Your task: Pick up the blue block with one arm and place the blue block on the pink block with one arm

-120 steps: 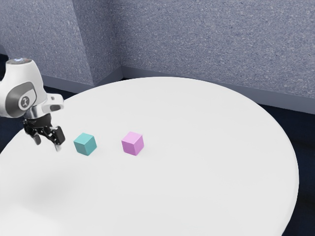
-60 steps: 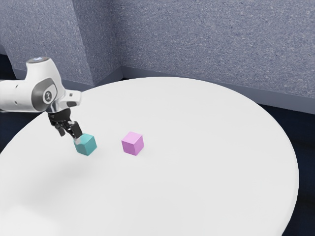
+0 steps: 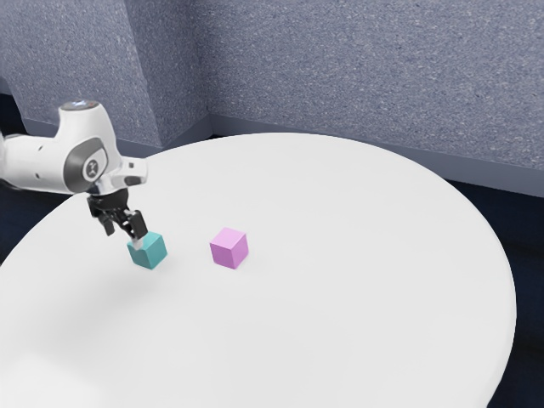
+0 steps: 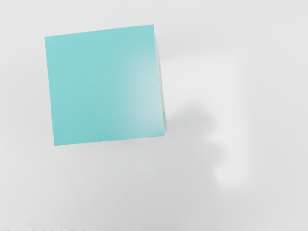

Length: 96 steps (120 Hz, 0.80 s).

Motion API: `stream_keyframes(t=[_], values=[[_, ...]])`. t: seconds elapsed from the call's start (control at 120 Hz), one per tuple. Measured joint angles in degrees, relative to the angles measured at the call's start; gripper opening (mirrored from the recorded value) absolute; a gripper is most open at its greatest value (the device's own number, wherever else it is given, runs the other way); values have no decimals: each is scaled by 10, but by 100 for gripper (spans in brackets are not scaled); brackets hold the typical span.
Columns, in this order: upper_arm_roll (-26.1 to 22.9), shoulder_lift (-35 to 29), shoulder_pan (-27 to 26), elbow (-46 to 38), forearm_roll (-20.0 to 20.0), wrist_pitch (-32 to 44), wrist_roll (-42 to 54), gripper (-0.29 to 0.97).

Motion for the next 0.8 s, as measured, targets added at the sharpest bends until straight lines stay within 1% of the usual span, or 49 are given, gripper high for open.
stream_keyframes(t=[0.167, 0.317, 0.408, 0.567, 0.7, 0.8], values=[[-8, 6, -1, 7, 32, -5, -41, 68], [-9, 32, 0, 34, 41, -7, -72, 68], [-9, 55, 0, 59, 40, -9, -85, 68], [-9, 75, 1, 82, 34, -10, -94, 68], [-10, 94, 3, 98, 26, -9, -76, 68], [-10, 102, 6, 107, 11, -8, -53, 68]])
